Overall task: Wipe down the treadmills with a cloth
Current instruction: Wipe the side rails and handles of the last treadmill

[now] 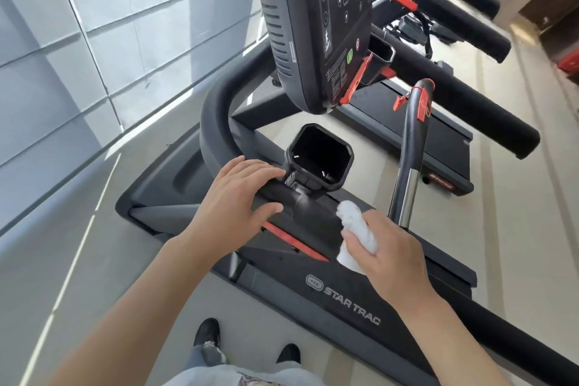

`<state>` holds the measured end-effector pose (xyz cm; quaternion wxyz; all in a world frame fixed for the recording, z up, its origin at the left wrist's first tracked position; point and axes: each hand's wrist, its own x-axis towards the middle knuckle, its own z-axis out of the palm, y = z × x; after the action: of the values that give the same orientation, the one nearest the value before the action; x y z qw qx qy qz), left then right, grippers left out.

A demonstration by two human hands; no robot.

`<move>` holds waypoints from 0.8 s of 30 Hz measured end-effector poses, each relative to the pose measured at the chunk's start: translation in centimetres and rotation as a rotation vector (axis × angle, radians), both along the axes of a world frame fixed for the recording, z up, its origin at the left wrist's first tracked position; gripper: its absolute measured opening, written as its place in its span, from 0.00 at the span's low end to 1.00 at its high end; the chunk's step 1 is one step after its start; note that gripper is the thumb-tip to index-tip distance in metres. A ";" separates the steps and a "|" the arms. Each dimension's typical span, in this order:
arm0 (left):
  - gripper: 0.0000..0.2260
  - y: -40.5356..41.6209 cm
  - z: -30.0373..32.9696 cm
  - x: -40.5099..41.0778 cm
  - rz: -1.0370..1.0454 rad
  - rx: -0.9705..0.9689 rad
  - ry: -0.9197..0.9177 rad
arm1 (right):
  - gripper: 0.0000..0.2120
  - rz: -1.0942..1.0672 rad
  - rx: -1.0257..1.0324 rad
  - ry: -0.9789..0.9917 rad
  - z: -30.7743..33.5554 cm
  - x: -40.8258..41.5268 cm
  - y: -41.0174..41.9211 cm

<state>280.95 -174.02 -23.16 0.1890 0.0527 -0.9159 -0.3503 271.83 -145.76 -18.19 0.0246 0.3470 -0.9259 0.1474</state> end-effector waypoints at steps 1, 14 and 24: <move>0.24 0.1 -0.1 -0.1 0.007 0.010 0.004 | 0.17 -0.024 0.009 -0.007 0.1 0.1 1.5; 0.31 3.9 0.2 4.4 0.369 0.072 -0.049 | 0.14 0.300 0.034 0.136 0.0 -0.4 -15.8; 0.24 9.5 3.3 5.3 0.220 -0.110 -0.113 | 0.11 0.318 -0.096 0.077 0.0 -0.4 -5.1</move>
<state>286.21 -164.54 -19.87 0.1769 0.1622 -0.9316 -0.2730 271.41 -150.82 -18.23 0.0528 0.4932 -0.8495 0.1799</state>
